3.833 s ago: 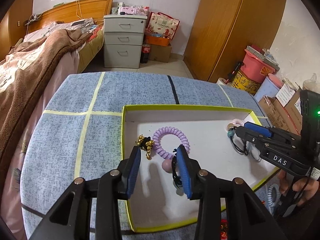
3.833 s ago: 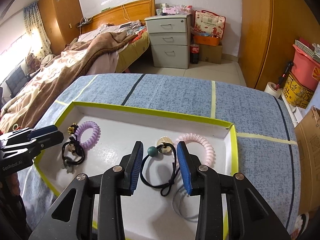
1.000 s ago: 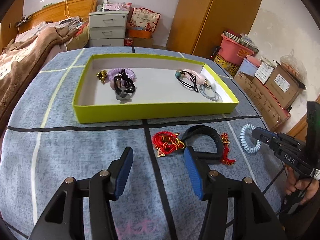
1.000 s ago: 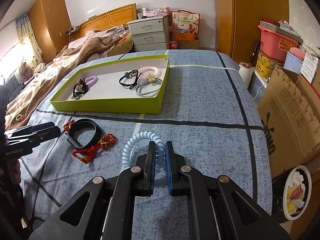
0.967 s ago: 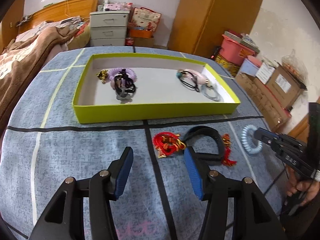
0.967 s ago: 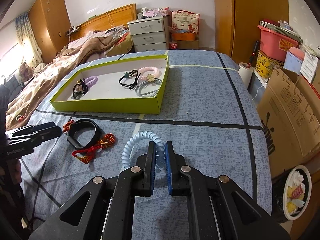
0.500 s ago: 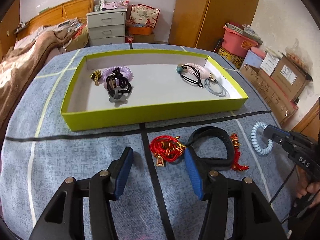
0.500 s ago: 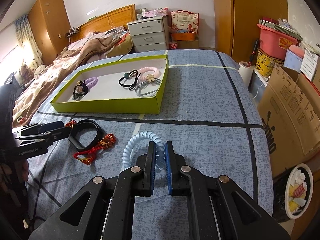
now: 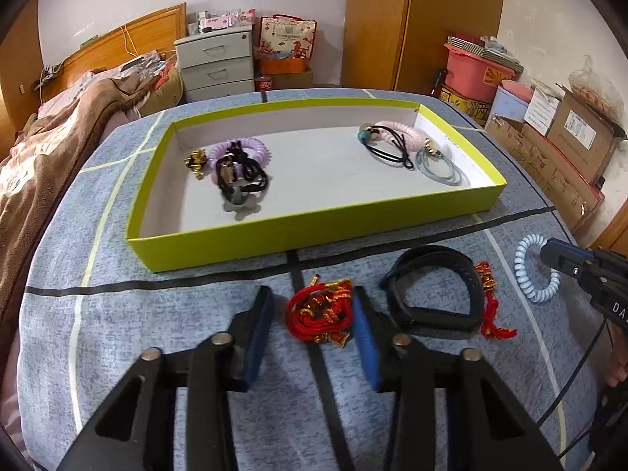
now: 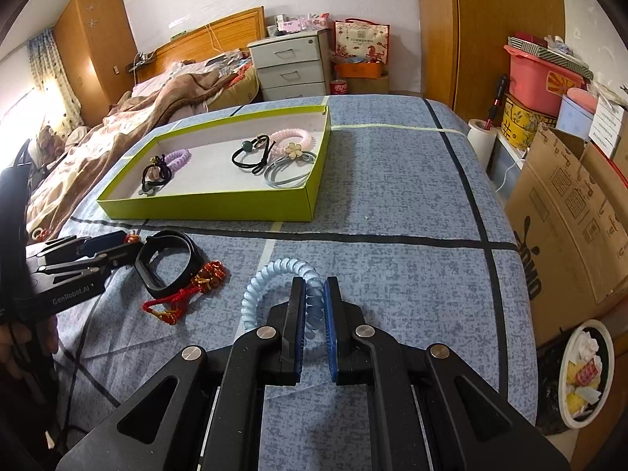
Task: Organize jewelry
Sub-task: 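Grasp the red tassel charm with the left tool, then carry the red charm with the left tool while the right carries the blue coil into the box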
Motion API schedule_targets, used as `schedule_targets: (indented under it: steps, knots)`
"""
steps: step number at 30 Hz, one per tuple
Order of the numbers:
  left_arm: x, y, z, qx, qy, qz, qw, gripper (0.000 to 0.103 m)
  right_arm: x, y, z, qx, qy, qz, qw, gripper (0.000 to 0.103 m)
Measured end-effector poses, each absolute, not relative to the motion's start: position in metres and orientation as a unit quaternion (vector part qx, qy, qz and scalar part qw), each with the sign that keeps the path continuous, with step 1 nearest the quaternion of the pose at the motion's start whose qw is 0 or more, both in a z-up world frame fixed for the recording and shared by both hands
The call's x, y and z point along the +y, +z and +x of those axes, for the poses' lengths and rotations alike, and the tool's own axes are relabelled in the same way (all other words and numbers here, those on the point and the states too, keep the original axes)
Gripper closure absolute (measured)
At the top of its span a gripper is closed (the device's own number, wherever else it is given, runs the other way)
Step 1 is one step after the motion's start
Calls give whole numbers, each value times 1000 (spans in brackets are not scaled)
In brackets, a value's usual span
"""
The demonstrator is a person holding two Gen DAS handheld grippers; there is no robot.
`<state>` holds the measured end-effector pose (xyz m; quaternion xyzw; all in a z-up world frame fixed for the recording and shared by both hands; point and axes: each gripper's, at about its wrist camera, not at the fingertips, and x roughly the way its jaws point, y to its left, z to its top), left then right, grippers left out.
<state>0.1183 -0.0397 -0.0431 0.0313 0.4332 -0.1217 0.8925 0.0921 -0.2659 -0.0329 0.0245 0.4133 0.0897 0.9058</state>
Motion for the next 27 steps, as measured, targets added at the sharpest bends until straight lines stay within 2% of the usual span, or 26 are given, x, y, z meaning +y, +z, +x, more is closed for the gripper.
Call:
schedule_targets:
  steps: [1, 5, 15, 27]
  knots:
    - [-37, -43, 118, 434, -119, 28, 893, 74, -266, -33, 92, 413, 89, 25, 906, 94]
    - [-28, -42, 118, 435, -121, 15, 892, 79, -265, -33, 92, 414, 89, 26, 905, 94]
    - [-18, -39, 115, 433, -125, -4, 893, 81, -261, -31, 89, 412, 89, 33, 906, 94]
    - [-3, -9, 116, 402, -128, -25, 906, 81, -256, -16, 92, 399, 93, 45, 911, 94]
